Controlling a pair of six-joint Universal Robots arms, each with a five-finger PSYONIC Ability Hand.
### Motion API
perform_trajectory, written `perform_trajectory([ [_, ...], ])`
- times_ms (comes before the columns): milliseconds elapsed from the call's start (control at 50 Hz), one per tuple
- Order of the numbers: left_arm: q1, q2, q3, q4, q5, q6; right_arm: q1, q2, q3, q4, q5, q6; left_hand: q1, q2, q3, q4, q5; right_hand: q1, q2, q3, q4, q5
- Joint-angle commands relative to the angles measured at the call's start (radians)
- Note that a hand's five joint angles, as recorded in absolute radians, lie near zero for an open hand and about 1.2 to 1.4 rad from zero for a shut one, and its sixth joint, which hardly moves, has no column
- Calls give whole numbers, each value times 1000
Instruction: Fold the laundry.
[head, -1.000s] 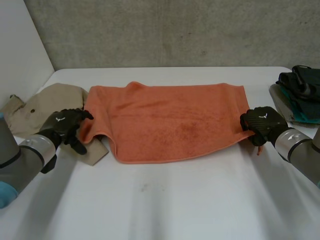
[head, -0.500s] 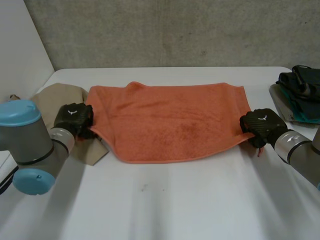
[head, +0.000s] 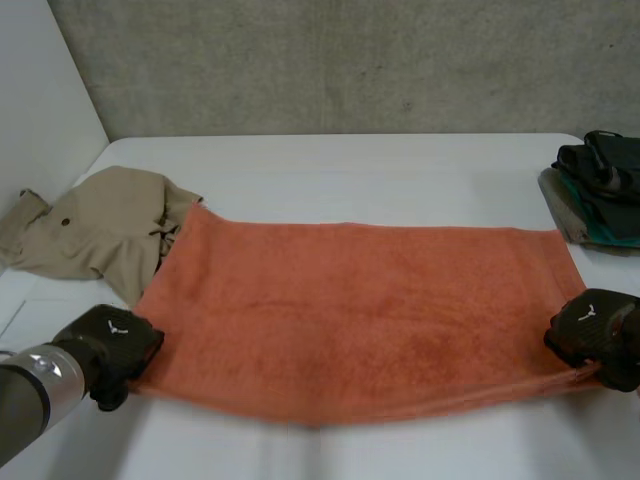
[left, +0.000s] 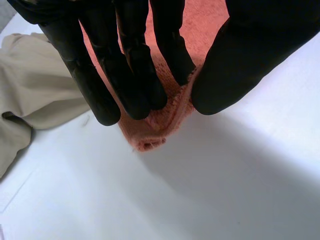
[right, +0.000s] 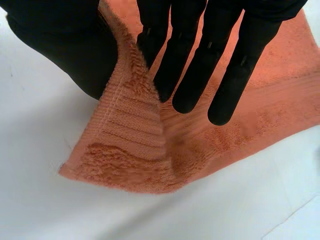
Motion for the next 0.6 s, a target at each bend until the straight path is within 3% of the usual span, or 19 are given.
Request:
perform_trajectory([
  [20, -47, -79, 100, 94, -25, -13, 31, 100, -93, -139, 38, 107, 248, 199, 207, 198, 225, 271, 221, 209, 199, 209],
  [180, -113, -271, 299, 308, -45, -44, 90, 223, -234, -298, 157, 227, 248, 199, 207, 198, 225, 271, 221, 209, 199, 209],
  [320, -127, -438, 584, 476, -122, -42, 154, 308, -392, -533, 163, 271, 248, 199, 207, 198, 225, 271, 221, 209, 199, 209],
  [400, -104, -471, 820, 588, -190, -63, 195, 319, -586, -697, 213, 314, 248, 199, 207, 198, 225, 271, 221, 209, 199, 209],
  [480, -88, -455, 1003, 667, -217, -155, 220, 273, -751, -899, 249, 496, 248, 199, 207, 198, 225, 271, 221, 209, 199, 209],
  [600, -84, -415, 1121, 671, -188, -355, 214, 189, -760, -1228, 204, 813, 248, 199, 207, 198, 225, 271, 221, 209, 199, 209],
])
